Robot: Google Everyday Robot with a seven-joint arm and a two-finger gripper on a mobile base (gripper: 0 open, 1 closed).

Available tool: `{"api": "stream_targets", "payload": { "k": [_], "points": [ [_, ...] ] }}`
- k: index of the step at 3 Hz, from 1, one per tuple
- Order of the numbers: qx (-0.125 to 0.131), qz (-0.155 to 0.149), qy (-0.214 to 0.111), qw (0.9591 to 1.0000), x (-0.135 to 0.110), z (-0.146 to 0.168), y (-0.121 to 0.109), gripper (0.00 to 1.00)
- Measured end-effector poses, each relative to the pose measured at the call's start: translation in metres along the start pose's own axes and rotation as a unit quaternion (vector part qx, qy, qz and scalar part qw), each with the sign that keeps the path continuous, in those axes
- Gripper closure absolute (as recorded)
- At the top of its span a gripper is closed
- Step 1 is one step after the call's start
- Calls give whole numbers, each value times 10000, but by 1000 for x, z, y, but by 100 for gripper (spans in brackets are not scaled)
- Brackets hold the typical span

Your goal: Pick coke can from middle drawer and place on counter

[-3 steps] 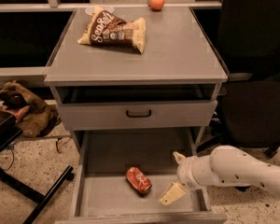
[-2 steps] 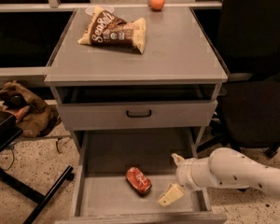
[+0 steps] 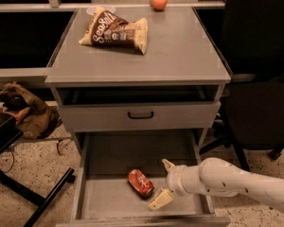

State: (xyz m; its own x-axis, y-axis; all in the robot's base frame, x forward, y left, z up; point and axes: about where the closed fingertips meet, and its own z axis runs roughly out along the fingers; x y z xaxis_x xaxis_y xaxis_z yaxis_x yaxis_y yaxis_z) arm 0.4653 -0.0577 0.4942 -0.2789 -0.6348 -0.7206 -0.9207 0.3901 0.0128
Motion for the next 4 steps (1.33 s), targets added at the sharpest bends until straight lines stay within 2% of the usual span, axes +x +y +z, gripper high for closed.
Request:
{"api": "stream_targets", "payload": {
  "k": [1,2,3,4],
  "points": [
    [2,-3,-69,10000,1,9,0,0],
    [14,-1,-102,9999,-1,40,-6,0],
    [136,-4,-338,9993,-7,70,-18,0],
    [136,-4,-338,9993,-7,71,-18,0]
  ]
}}
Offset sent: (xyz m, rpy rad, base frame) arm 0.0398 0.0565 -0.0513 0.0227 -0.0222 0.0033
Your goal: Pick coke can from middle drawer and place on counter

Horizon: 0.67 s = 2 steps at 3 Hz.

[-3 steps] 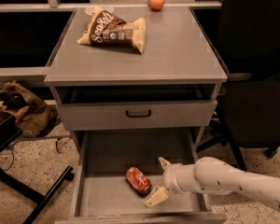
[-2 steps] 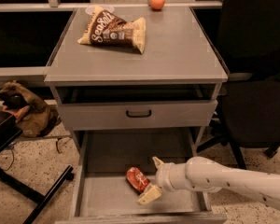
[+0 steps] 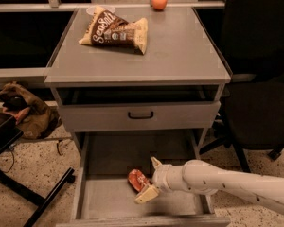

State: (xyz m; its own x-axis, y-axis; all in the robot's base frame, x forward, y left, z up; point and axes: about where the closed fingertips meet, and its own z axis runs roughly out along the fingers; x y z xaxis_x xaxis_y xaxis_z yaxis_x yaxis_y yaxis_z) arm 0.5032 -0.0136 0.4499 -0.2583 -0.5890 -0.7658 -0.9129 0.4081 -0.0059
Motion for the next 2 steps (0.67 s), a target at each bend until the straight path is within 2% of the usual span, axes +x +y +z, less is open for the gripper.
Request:
{"api": "stream_targets", "payload": {
  "k": [1,2],
  "points": [
    [32,146,-135,9998,17,22,-2,0],
    [193,105,-392,9990,26,50,-4,0]
  ]
}}
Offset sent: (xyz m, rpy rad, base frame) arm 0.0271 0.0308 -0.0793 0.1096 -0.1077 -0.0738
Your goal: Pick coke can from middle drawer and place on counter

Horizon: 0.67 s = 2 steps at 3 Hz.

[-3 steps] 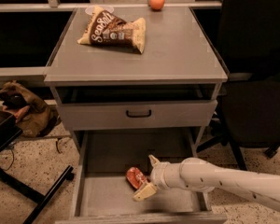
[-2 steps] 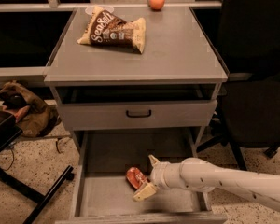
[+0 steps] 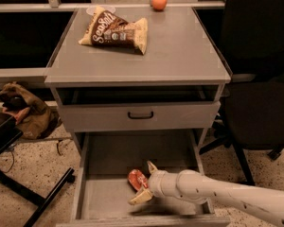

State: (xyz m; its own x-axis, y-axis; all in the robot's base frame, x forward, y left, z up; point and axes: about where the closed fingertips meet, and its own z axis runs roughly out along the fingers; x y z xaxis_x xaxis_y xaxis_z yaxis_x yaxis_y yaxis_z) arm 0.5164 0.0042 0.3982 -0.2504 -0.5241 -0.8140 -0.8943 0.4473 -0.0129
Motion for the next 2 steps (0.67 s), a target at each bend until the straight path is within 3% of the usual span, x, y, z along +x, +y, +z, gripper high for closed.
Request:
{"api": "stream_targets", "payload": {
  "k": [1,2],
  "points": [
    [151,-11,-142,9998,8,18,-1,0],
    [150,4,-145,9998,9,20,0,19]
  ]
}}
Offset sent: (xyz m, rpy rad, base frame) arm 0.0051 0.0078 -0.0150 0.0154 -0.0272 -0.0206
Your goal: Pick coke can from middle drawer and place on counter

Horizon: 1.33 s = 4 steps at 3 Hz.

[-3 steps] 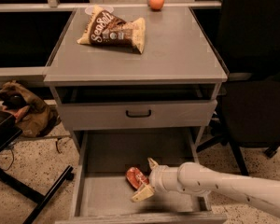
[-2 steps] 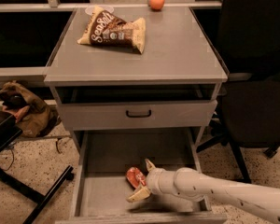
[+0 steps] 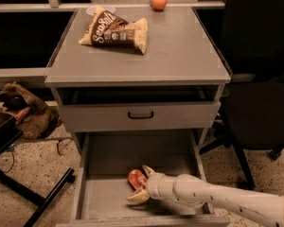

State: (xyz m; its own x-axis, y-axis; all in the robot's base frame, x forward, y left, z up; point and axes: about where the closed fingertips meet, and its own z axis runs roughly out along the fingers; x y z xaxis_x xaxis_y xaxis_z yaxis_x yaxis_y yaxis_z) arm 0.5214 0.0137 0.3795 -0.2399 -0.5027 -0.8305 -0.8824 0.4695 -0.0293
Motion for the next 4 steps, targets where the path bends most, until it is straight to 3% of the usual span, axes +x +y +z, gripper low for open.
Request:
{"api": "stream_targets", "payload": {
  "k": [2,3,4],
  "points": [
    [-1,0,0,10000,0,0,0,65],
    [-159,15,-162,9997,-19,-10,1,88],
    [-284,-213,-549,9979,-64,-41,-6,100]
  ]
}}
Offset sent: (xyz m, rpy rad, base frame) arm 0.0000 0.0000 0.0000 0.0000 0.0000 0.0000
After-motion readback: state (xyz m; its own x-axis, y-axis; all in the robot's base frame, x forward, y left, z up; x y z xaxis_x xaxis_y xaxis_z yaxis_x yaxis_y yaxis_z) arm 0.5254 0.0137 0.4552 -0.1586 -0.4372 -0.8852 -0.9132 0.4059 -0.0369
